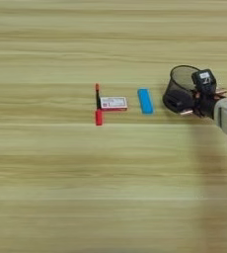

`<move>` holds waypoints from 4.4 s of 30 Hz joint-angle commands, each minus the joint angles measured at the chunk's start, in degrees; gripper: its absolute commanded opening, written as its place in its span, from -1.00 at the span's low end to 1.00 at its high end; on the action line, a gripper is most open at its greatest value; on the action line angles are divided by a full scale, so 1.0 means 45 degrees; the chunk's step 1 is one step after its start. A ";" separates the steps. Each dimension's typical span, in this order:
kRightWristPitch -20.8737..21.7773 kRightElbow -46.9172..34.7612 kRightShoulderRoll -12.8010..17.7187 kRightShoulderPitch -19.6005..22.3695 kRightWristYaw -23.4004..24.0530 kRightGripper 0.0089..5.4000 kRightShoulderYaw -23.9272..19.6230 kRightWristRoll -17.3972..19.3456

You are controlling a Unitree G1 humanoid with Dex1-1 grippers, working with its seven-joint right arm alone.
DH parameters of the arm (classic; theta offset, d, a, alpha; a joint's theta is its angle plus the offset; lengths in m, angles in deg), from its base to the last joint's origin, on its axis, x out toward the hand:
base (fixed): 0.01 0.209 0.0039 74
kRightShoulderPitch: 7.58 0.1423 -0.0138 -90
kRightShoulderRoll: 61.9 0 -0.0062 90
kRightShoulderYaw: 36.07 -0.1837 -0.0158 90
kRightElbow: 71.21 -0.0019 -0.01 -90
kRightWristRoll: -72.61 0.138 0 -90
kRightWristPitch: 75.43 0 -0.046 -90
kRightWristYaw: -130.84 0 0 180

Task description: Move the objects on the table

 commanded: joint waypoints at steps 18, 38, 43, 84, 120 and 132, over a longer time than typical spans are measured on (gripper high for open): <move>0.0174 -0.2407 0.0417 -0.0080 0.0296 0.99 -0.0693 0.0123; -0.2545 -0.8033 0.0713 -0.4539 -0.0310 0.99 -0.1112 0.0642; -0.3092 -0.9300 0.0681 -0.5005 -0.0925 0.99 -0.0567 0.1002; -0.1510 -0.4265 -0.1489 -0.2103 0.0267 0.99 0.1737 -0.0066; -0.0545 -0.1487 -0.2283 -0.1301 0.1076 0.99 0.1801 -0.0432; -0.0582 -0.1549 -0.2288 -0.1347 0.0978 0.49 0.1830 -0.0418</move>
